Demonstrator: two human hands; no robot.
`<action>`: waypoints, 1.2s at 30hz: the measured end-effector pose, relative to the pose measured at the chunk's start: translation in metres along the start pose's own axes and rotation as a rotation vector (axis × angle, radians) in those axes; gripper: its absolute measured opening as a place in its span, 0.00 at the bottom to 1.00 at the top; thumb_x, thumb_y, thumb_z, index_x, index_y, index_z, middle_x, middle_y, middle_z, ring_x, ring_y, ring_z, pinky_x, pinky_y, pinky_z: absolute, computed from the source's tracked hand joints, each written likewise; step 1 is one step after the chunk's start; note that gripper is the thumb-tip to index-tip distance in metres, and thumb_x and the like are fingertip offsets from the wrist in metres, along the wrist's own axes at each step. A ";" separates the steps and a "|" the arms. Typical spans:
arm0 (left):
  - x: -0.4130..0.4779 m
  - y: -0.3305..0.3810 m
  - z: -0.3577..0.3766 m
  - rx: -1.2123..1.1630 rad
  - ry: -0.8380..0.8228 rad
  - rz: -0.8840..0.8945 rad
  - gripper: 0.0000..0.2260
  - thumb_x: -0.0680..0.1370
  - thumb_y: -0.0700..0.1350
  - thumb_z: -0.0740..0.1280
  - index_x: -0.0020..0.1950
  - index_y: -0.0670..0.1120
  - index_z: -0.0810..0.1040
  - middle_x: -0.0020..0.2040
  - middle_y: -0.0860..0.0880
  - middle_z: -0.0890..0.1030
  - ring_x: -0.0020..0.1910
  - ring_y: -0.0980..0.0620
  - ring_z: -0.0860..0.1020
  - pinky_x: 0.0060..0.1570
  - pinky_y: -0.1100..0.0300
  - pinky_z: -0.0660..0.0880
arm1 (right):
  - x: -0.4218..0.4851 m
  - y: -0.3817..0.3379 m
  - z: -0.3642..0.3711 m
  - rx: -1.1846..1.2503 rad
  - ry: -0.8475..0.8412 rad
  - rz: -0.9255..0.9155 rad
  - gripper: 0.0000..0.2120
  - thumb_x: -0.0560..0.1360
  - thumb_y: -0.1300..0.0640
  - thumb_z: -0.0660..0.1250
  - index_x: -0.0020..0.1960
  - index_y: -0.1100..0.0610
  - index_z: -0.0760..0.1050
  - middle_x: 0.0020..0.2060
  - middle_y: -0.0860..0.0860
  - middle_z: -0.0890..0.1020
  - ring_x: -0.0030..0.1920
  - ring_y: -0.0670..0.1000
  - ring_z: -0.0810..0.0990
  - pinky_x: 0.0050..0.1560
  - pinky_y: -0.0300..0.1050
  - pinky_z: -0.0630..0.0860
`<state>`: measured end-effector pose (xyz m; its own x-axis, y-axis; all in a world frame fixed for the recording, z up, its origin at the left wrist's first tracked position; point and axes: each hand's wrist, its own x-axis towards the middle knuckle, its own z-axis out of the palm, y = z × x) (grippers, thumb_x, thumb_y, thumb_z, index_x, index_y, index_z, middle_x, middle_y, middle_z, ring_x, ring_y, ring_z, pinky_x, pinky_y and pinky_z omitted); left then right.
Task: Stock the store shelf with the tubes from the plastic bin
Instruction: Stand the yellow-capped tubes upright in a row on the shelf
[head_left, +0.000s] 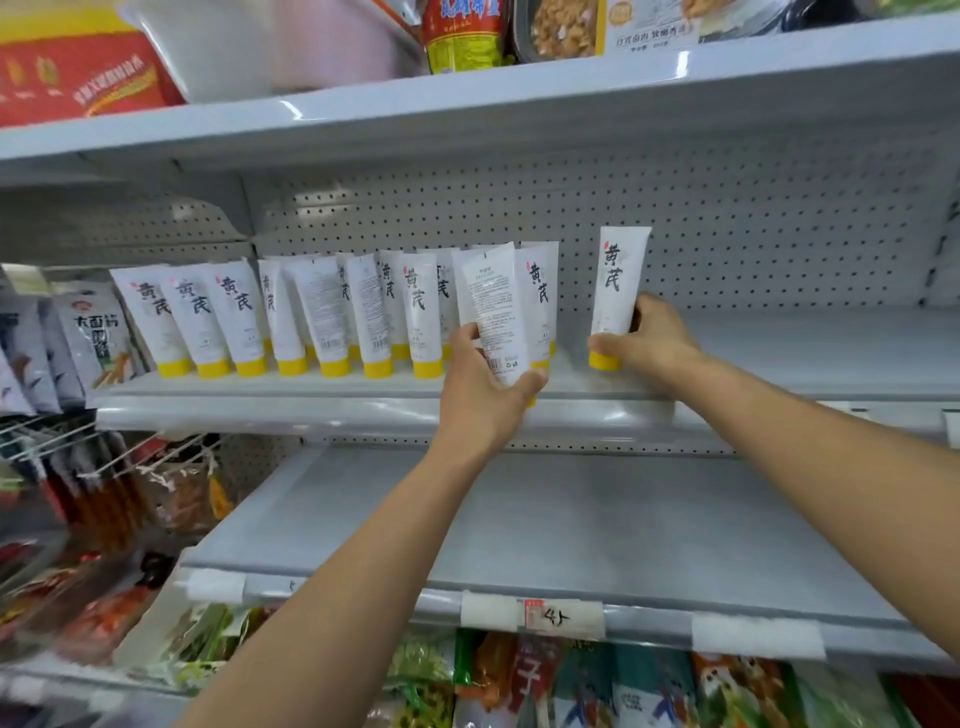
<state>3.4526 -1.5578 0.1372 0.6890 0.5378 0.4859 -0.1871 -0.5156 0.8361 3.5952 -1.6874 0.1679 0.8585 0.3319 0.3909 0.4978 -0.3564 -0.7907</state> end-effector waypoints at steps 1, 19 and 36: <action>0.006 -0.001 0.000 0.000 0.005 0.001 0.32 0.70 0.45 0.75 0.69 0.47 0.61 0.55 0.55 0.76 0.54 0.54 0.77 0.59 0.51 0.75 | 0.008 0.003 0.003 -0.025 -0.004 0.005 0.23 0.69 0.59 0.74 0.62 0.60 0.71 0.53 0.52 0.78 0.49 0.52 0.77 0.46 0.44 0.71; 0.042 -0.022 -0.002 -0.062 -0.019 -0.002 0.29 0.69 0.48 0.77 0.61 0.53 0.61 0.49 0.63 0.73 0.49 0.64 0.76 0.55 0.53 0.78 | 0.073 0.030 0.034 -0.100 -0.052 0.089 0.28 0.69 0.59 0.76 0.64 0.60 0.68 0.60 0.57 0.77 0.59 0.57 0.77 0.53 0.44 0.73; -0.004 0.006 0.022 -0.193 -0.162 0.119 0.32 0.66 0.48 0.78 0.67 0.53 0.68 0.60 0.50 0.73 0.56 0.48 0.79 0.45 0.59 0.81 | -0.028 -0.022 -0.007 0.288 -0.581 -0.081 0.16 0.69 0.53 0.72 0.56 0.50 0.81 0.55 0.54 0.83 0.59 0.60 0.79 0.58 0.60 0.74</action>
<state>3.4641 -1.5777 0.1352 0.7541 0.3598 0.5495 -0.3925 -0.4239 0.8162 3.5607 -1.6952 0.1776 0.5728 0.7949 0.2000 0.4360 -0.0888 -0.8955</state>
